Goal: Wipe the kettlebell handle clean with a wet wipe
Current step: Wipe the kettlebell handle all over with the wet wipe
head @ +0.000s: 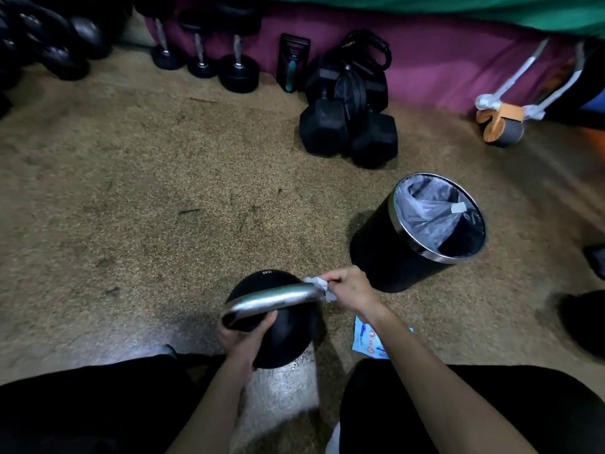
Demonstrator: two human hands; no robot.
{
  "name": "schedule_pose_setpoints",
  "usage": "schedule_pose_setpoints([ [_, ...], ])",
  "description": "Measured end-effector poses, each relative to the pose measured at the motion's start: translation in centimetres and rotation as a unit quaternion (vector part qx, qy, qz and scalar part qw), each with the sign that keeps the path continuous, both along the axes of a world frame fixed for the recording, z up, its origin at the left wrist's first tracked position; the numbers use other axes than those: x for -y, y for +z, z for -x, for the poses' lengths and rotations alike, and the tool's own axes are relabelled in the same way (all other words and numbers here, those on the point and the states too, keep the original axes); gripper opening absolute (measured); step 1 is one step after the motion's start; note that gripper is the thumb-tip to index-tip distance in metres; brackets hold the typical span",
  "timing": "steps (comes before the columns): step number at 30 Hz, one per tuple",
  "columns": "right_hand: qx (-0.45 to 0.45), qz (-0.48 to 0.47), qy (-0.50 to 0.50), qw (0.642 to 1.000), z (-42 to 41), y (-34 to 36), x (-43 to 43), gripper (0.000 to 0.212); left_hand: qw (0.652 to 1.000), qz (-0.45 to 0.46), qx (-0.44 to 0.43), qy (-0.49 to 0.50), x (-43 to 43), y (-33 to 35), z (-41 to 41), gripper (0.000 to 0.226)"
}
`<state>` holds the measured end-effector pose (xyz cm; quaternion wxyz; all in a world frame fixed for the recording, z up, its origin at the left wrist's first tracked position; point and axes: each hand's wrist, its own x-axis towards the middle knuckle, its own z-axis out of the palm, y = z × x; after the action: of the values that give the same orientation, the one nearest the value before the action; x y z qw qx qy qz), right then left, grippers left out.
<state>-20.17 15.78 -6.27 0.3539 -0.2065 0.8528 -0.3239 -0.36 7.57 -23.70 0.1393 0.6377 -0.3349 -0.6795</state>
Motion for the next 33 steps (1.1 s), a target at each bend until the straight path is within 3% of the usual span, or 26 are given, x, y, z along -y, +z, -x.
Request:
schedule_pose_setpoints([
  [5, 0.029, -0.033, -0.009, 0.999, 0.6, -0.1, 0.1, 0.032, 0.999, 0.034, -0.006, 0.014, -0.1, 1.9, 0.4, 0.148],
  [8, -0.003, -0.104, 0.056, 0.993, 0.1, 0.1, 1.6, 0.033, 0.999, 0.044, -0.017, 0.013, -0.1, 1.6, 0.3, 0.162],
  [11, 0.002, -0.107, 0.097, 0.990, 0.3, 1.0, 2.5, 0.036, 0.998, 0.053, -0.016, 0.022, -0.2, 1.5, 0.4, 0.165],
  [16, 0.036, -0.091, 0.102, 0.990, 2.3, 2.4, 1.4, 0.028, 0.998, 0.058, 0.006, 0.022, -0.5, 3.3, 0.6, 0.129],
  [21, 0.014, -0.156, 0.156, 0.975, 2.2, 0.9, 2.2, 0.036, 0.997, 0.079, 0.004, 0.013, -0.4, 4.0, 0.7, 0.143],
  [27, 0.001, -0.185, 0.252, 0.950, 2.7, 1.0, 4.3, 0.041, 0.996, 0.080, 0.046, -0.013, -0.1, 3.9, 0.8, 0.121],
  [33, 0.023, -0.175, 0.237, 0.955, 4.2, 1.2, 3.9, 0.034, 0.995, 0.080, 0.060, -0.020, -0.3, 4.0, 0.8, 0.117],
])
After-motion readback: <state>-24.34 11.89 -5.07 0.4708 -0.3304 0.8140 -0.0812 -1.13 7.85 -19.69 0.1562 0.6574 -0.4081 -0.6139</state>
